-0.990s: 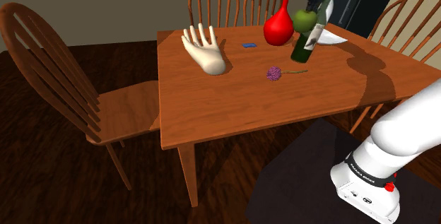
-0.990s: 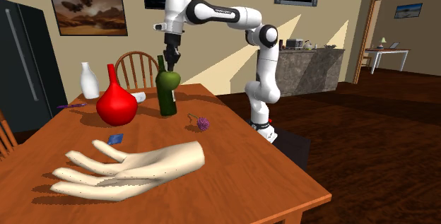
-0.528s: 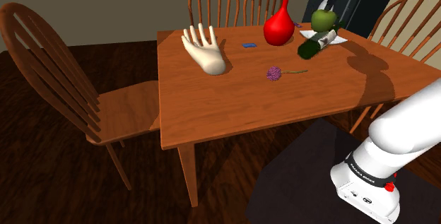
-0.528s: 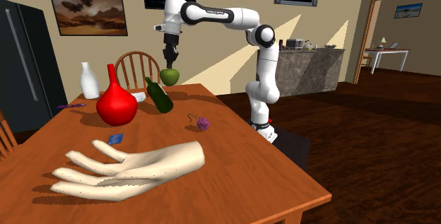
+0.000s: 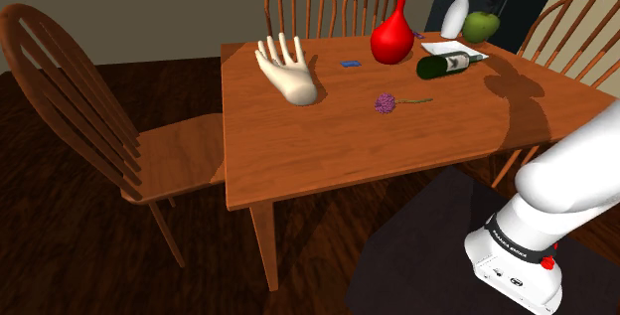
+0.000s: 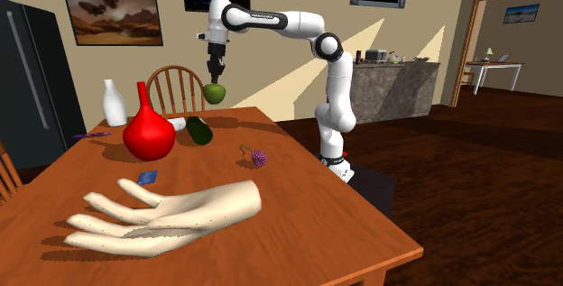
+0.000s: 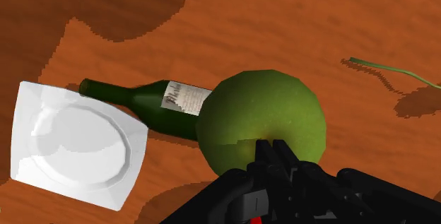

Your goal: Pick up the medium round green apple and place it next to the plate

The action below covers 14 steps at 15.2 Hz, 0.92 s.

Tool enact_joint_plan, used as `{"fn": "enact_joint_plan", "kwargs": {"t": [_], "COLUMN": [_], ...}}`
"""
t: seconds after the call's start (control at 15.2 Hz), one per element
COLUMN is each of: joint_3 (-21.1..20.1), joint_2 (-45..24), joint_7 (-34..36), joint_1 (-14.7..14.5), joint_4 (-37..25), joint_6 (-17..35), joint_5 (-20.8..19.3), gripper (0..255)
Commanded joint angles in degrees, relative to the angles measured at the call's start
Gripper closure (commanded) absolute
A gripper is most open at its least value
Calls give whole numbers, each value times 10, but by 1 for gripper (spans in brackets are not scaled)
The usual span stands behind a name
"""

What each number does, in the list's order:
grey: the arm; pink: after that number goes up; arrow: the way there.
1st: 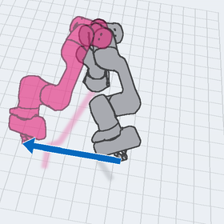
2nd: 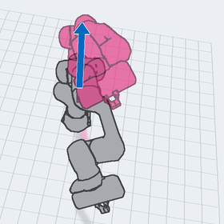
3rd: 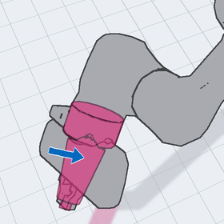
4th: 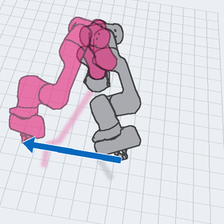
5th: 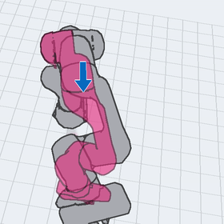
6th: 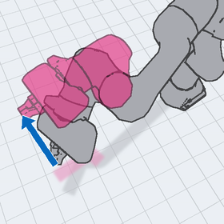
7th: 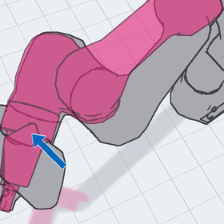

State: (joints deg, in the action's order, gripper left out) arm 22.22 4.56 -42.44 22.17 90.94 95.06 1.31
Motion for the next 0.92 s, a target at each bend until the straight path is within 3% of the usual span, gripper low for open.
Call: {"fn": "enact_joint_plan", "kwargs": {"t": [0.0, 0.66, 0.86], "joint_3": [19, 91, 89], "joint_2": [-23, -171, -157], "joint_7": [-34, -189, -188], "joint_1": [14, 117, 110], "joint_4": [-25, -197, -156], "joint_6": [-5, -61, -31], "joint_5": [13, 108, 100], "gripper": [255, 255, 255]}}
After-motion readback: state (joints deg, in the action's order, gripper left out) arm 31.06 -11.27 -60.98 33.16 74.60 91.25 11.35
